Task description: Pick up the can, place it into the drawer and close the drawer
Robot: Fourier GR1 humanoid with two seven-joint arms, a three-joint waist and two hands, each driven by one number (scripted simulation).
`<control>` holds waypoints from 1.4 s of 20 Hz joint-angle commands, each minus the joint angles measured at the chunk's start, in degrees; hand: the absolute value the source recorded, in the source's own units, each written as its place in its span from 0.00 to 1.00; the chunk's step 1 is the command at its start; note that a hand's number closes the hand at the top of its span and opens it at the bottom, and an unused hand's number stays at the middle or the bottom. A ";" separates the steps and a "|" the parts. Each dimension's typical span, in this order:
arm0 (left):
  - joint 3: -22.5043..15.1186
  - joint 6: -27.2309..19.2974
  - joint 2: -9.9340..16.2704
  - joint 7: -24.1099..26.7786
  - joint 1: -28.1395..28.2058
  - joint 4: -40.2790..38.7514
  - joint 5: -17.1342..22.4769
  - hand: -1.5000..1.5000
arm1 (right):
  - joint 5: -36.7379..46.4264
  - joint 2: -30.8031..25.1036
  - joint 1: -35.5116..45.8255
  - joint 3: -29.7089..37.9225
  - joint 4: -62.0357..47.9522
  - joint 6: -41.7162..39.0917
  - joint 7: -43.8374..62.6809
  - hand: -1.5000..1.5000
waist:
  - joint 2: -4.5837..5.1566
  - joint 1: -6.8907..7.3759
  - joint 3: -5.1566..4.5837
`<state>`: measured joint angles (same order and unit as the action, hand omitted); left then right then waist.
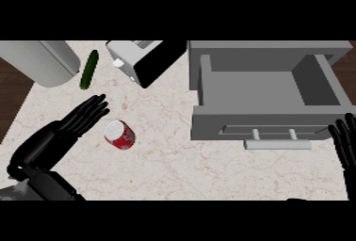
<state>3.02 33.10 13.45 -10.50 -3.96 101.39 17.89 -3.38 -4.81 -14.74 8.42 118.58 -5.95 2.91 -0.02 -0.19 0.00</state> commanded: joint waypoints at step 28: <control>3.18 -0.39 1.98 40.78 -10.87 -47.96 -26.15 0.00 | 1.00 2.49 0.84 3.46 -2.96 -4.36 -3.21 0.00 | 0.14 -0.40 -0.04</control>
<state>6.29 33.15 14.00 21.49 -13.03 63.06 -3.86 -2.49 -3.02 -13.63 11.63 116.79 -10.19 1.51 0.05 -0.37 -0.02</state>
